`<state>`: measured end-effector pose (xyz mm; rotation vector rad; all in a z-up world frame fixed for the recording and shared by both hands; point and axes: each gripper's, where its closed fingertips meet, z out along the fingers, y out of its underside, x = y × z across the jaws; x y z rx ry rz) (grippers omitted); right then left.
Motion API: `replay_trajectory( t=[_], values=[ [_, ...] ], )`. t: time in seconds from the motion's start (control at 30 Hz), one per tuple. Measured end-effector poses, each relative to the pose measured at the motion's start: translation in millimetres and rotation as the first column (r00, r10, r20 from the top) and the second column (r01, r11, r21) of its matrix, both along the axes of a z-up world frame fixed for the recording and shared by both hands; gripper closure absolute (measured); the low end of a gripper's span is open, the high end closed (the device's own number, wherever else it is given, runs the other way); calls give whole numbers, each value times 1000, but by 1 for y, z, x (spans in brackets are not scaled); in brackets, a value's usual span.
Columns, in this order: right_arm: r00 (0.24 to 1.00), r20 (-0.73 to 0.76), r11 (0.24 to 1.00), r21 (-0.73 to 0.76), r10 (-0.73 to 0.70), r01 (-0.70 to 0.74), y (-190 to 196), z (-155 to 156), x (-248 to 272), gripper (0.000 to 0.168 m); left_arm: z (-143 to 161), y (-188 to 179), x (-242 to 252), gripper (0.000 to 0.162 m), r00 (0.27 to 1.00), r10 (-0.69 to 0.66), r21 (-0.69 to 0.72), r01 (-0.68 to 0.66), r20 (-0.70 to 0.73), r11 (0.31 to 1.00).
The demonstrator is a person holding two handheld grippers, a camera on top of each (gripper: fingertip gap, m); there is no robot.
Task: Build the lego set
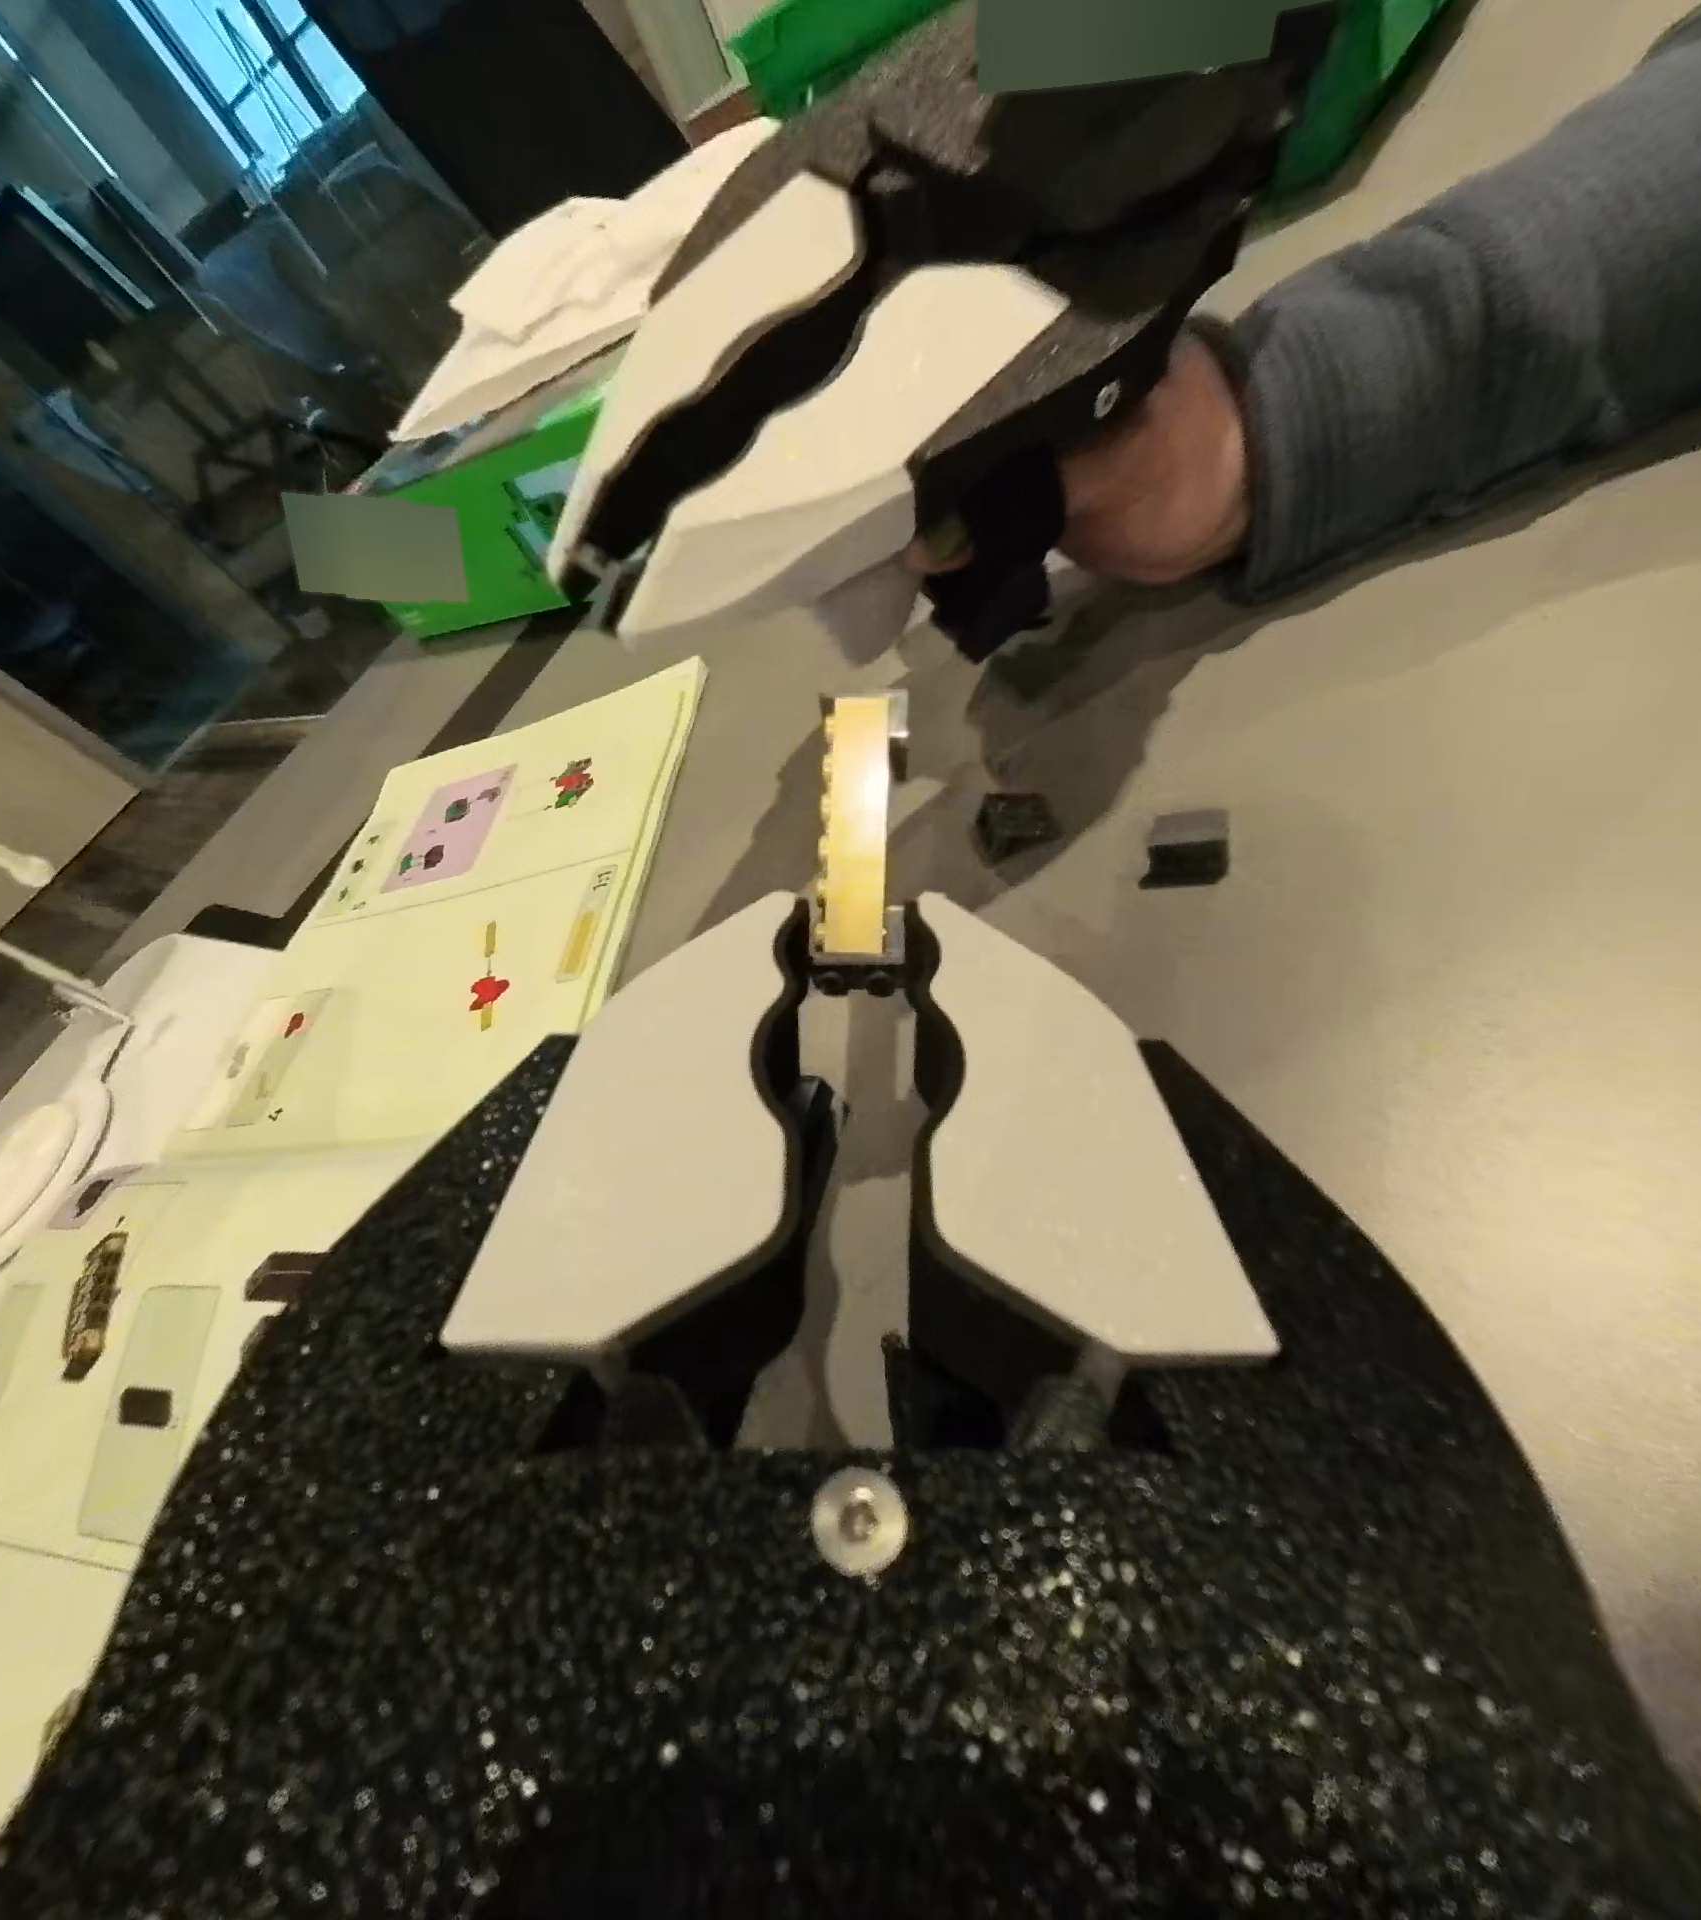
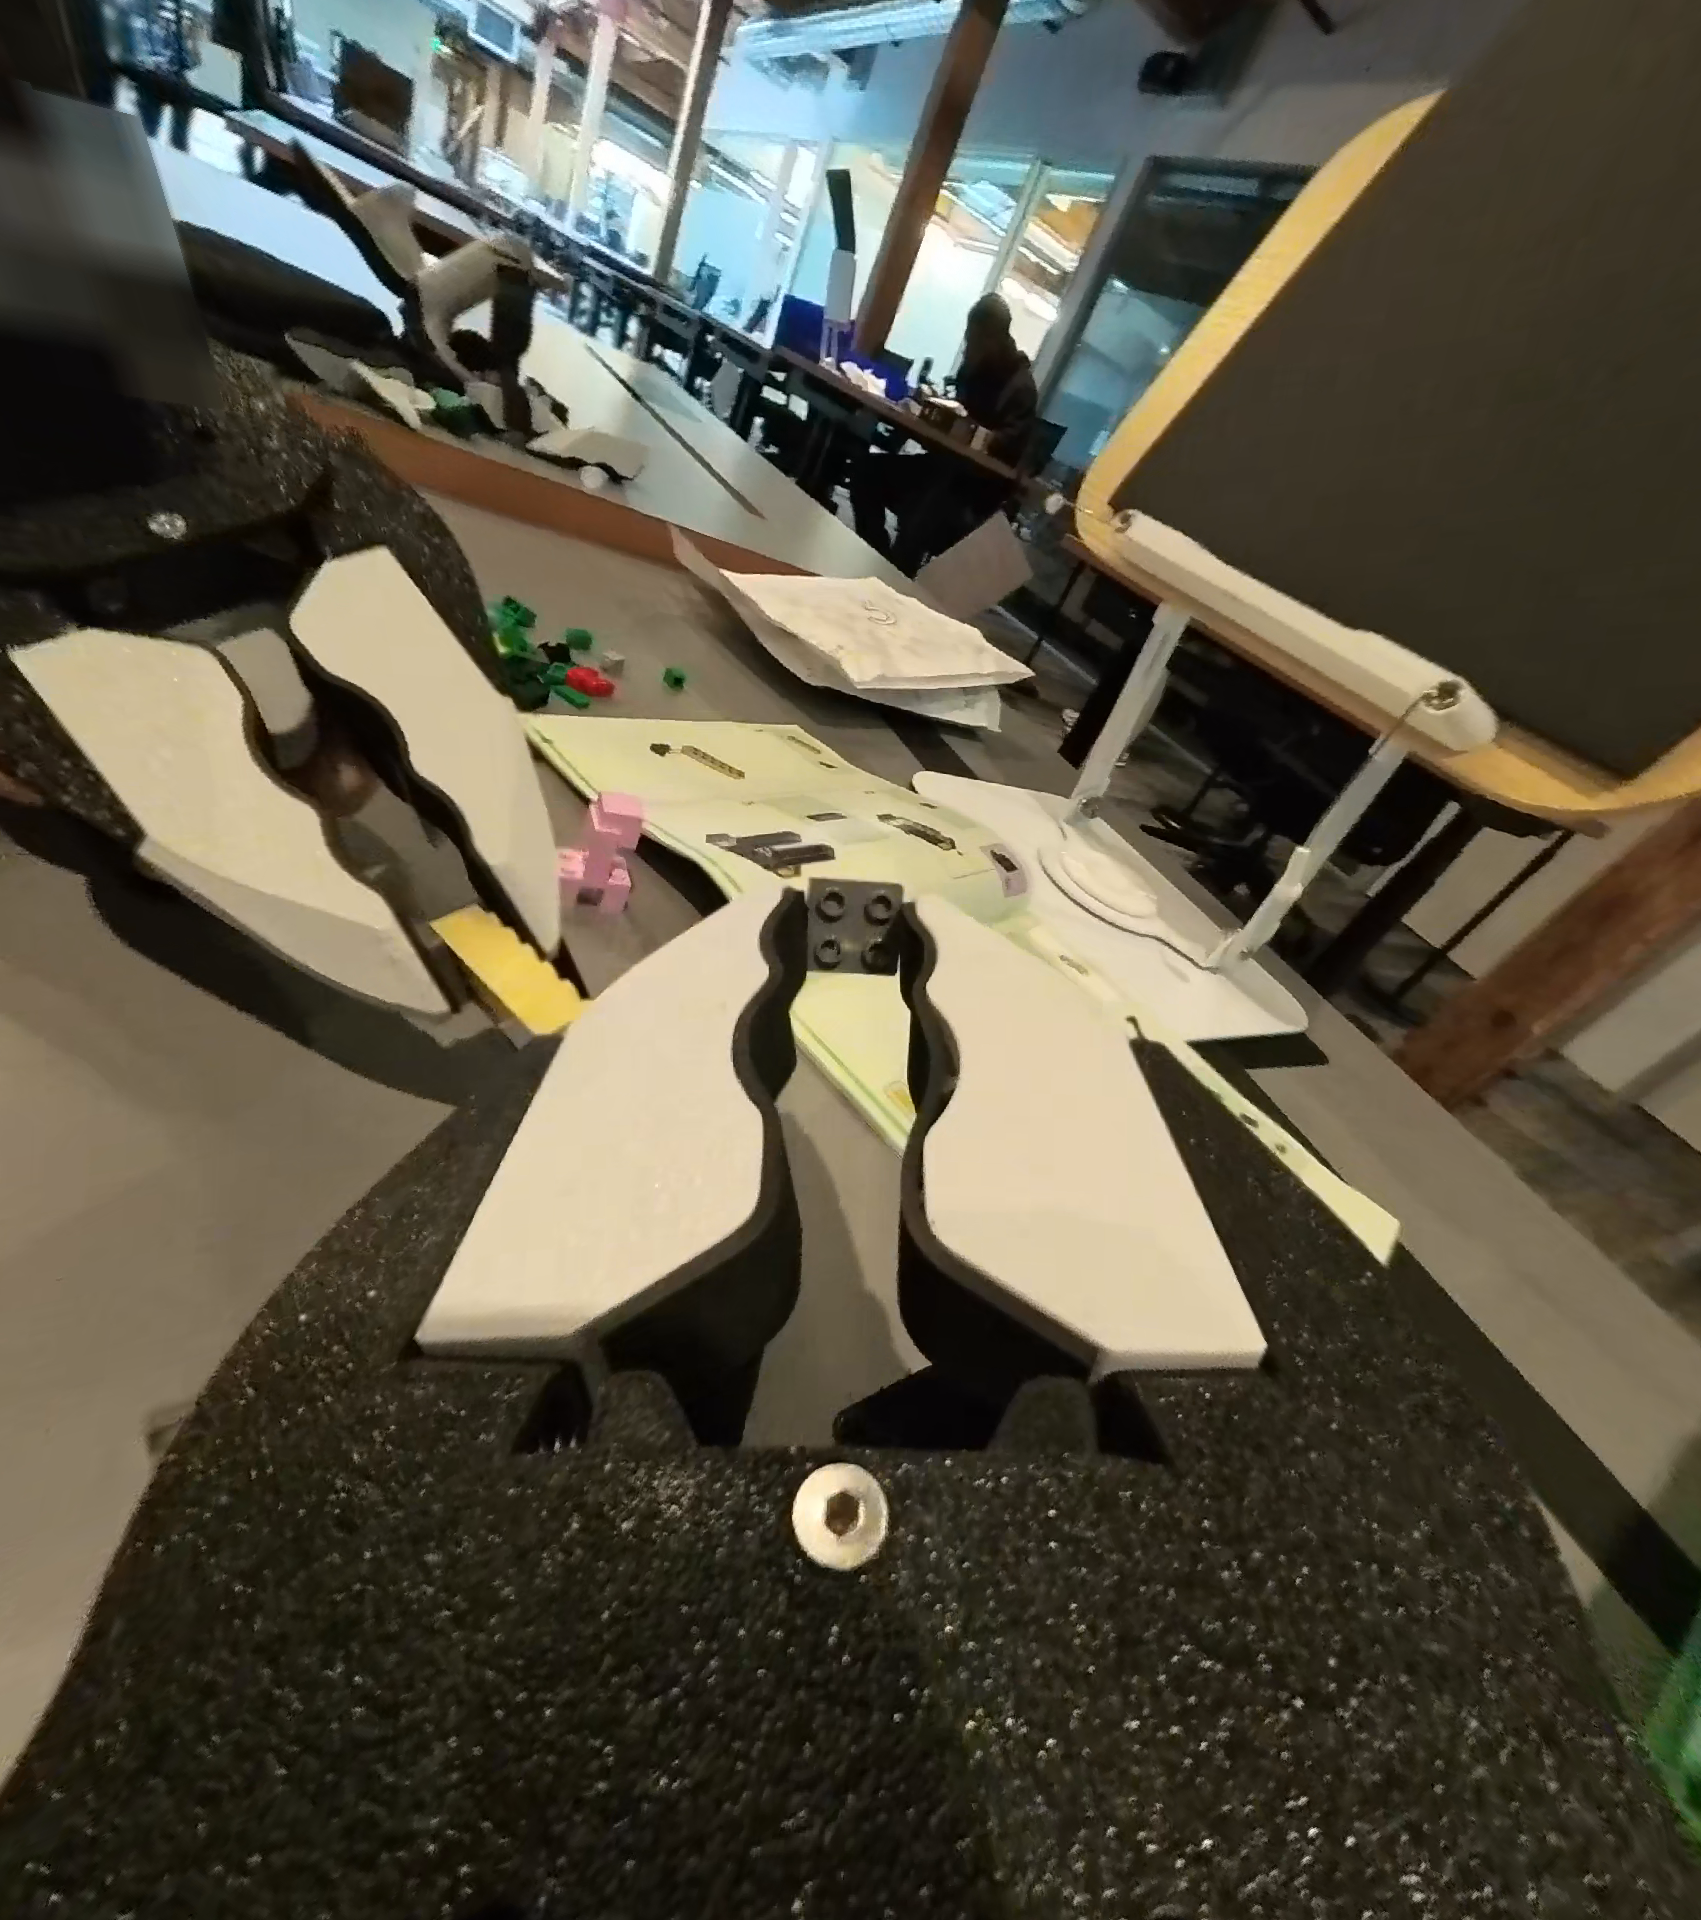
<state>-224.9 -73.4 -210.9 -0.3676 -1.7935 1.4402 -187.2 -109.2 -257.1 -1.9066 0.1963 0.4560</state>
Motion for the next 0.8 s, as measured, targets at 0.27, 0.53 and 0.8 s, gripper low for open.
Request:
replay_trajectory(
  t=[0.27, 0.53, 0.8],
  values=[
    [996, 10, 994, 47, 93, -93, -12, -7, -13, 152, 7, -4, 0, 146, 996, -33, 71, 28, 78, 997],
    [991, 38, 992, -13, 126, -125, -10, -5, -13, 152, 10, -8, 3, 146, 995, -60, 95, 52, 82, 994],
    [989, 61, 991, -8, 132, -132, -11, -8, -14, 152, 11, -9, 3, 146, 994, -66, 106, 57, 87, 993]
  ],
)
